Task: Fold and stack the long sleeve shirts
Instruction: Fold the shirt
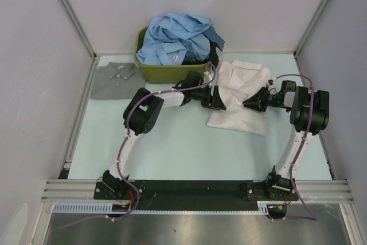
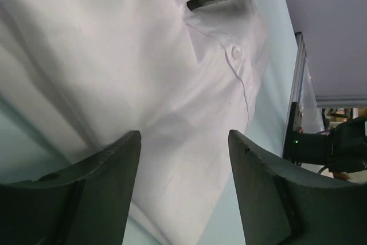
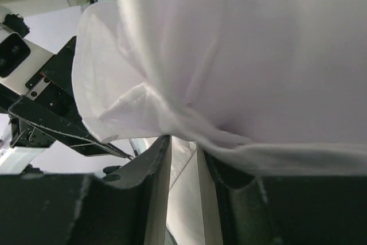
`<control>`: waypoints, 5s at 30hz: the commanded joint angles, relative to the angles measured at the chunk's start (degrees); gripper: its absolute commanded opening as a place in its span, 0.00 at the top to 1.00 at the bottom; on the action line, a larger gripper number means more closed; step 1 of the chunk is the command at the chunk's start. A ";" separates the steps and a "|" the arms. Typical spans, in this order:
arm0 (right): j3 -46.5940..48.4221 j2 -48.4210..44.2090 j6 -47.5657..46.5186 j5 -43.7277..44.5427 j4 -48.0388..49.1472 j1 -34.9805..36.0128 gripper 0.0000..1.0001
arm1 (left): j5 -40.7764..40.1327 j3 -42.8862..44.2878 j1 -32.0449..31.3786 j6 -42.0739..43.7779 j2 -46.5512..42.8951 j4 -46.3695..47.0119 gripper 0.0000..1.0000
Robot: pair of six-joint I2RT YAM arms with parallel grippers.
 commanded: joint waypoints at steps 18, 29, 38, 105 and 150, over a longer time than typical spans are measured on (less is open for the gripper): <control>19.42 -0.85 -29.32 9.97 -20.60 7.78 0.73 | -34.53 -27.40 -18.08 79.19 -28.36 -1.46 0.25; 22.77 5.75 -27.92 15.86 -21.03 7.95 0.74 | -46.49 -29.15 -23.36 92.90 -19.84 7.50 0.38; 22.77 3.22 -27.22 13.32 -21.39 8.31 0.64 | -43.25 -30.39 -23.88 94.67 -21.05 7.43 0.91; 16.35 -14.65 -42.60 18.73 -55.06 3.21 0.00 | -4.11 -7.00 6.62 18.03 -19.31 -23.43 0.01; 24.07 1.27 -28.88 13.75 -36.84 23.34 0.43 | -6.23 -37.59 16.54 19.70 -36.35 -24.31 0.98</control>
